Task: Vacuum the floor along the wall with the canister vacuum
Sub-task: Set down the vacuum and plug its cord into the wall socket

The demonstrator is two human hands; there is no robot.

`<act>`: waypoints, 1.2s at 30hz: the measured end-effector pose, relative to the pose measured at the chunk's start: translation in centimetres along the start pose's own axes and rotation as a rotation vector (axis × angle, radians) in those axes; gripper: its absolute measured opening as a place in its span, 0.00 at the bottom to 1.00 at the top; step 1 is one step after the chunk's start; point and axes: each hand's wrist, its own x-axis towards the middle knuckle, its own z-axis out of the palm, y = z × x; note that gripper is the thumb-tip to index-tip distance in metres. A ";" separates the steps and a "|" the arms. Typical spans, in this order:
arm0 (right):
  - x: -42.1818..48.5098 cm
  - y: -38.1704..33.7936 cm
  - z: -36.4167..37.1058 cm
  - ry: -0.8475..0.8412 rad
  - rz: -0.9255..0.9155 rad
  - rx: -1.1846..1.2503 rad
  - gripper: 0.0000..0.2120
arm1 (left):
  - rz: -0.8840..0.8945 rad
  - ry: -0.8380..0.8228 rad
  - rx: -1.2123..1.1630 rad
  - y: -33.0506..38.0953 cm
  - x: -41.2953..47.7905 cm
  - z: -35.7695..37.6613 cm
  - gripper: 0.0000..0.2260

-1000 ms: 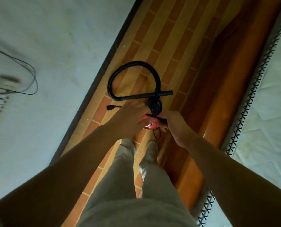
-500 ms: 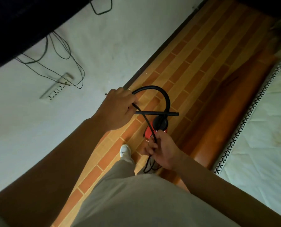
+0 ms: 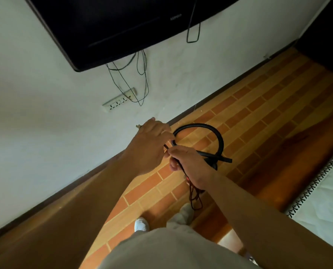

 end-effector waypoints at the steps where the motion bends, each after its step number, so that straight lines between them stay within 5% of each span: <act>1: 0.1 0.4 1.1 0.009 -0.010 0.019 0.11 | -0.046 0.103 -0.018 -0.2 -1.5 -0.3 0.21; 5: -0.5 1.4 4.7 0.033 -0.004 0.099 0.10 | -0.656 0.354 -0.514 0.2 -7.5 -0.8 0.16; 8: -0.6 1.8 8.1 0.020 0.009 0.080 0.09 | -1.027 0.315 -0.968 -0.7 -9.3 -1.8 0.05; 15: 1.0 2.2 13.0 -0.100 0.088 -0.060 0.06 | -1.136 0.413 -1.369 -3.1 -9.4 -3.3 0.08; 28: 12.6 -2.7 10.9 -0.244 0.194 -0.188 0.11 | -1.208 0.196 -1.317 -8.5 -4.5 -1.1 0.12; 36: 21.9 -3.2 11.3 -0.150 0.280 -0.216 0.09 | -1.436 0.443 -1.219 -12.6 -4.4 1.8 0.06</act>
